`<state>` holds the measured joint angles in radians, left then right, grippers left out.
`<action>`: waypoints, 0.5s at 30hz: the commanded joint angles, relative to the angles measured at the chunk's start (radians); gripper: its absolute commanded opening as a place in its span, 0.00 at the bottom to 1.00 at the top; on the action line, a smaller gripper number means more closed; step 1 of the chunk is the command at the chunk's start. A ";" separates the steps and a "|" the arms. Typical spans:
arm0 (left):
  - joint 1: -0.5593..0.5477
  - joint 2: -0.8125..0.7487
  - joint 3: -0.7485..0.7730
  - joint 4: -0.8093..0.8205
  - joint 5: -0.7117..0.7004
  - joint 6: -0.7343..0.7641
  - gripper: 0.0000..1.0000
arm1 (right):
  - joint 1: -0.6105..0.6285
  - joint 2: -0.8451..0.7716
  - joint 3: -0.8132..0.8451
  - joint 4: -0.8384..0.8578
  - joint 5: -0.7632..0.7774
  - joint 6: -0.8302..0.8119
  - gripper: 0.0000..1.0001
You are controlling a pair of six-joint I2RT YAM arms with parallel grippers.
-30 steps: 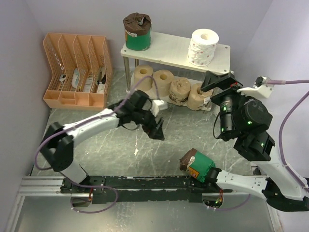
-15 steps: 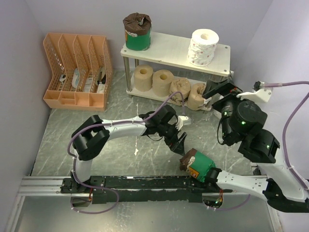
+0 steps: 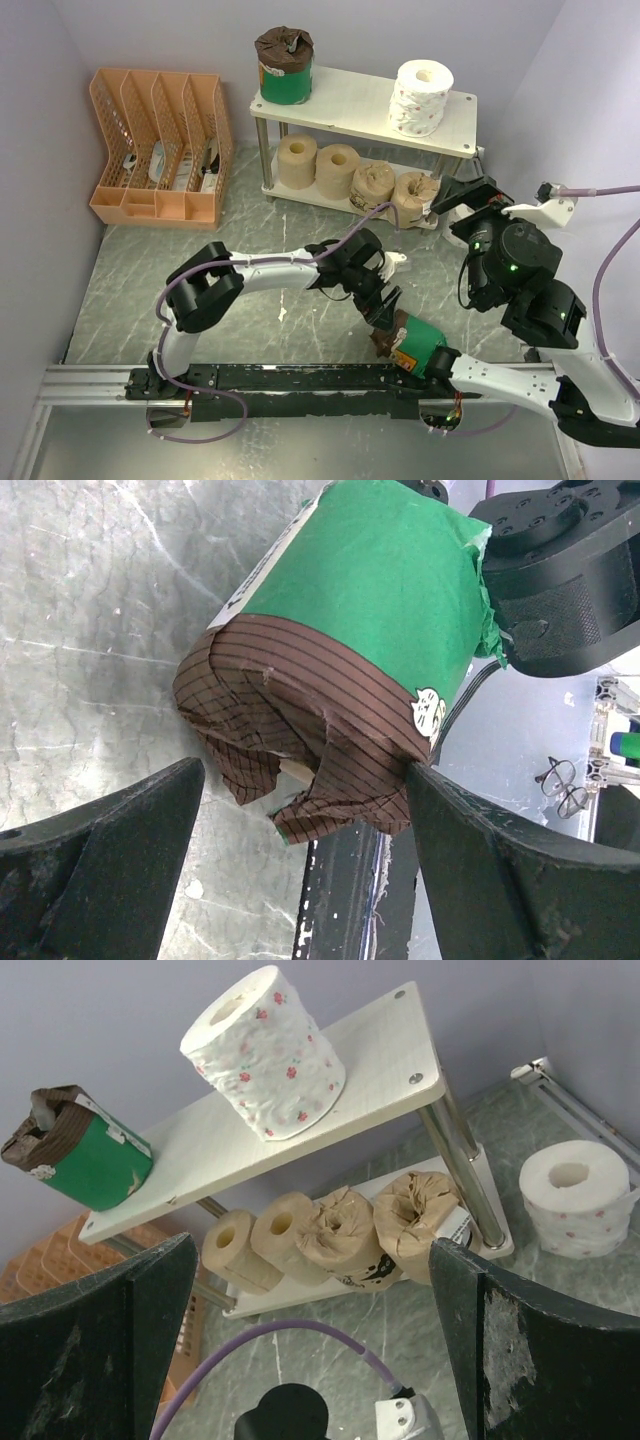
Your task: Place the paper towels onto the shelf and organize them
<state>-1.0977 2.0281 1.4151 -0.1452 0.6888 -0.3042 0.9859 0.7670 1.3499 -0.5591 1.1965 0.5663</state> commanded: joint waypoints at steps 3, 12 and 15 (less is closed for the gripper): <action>-0.040 0.024 0.056 -0.027 -0.020 0.049 0.93 | 0.001 -0.034 -0.030 -0.001 0.056 -0.009 1.00; -0.093 0.019 0.055 -0.025 -0.039 0.042 0.94 | 0.000 -0.059 -0.062 -0.005 0.071 -0.005 1.00; -0.112 0.041 0.061 -0.017 -0.038 0.033 0.99 | 0.001 -0.071 -0.077 -0.003 0.071 -0.002 1.00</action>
<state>-1.1702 2.0338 1.4445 -0.1814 0.6559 -0.2695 0.9859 0.7185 1.2896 -0.5591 1.2358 0.5591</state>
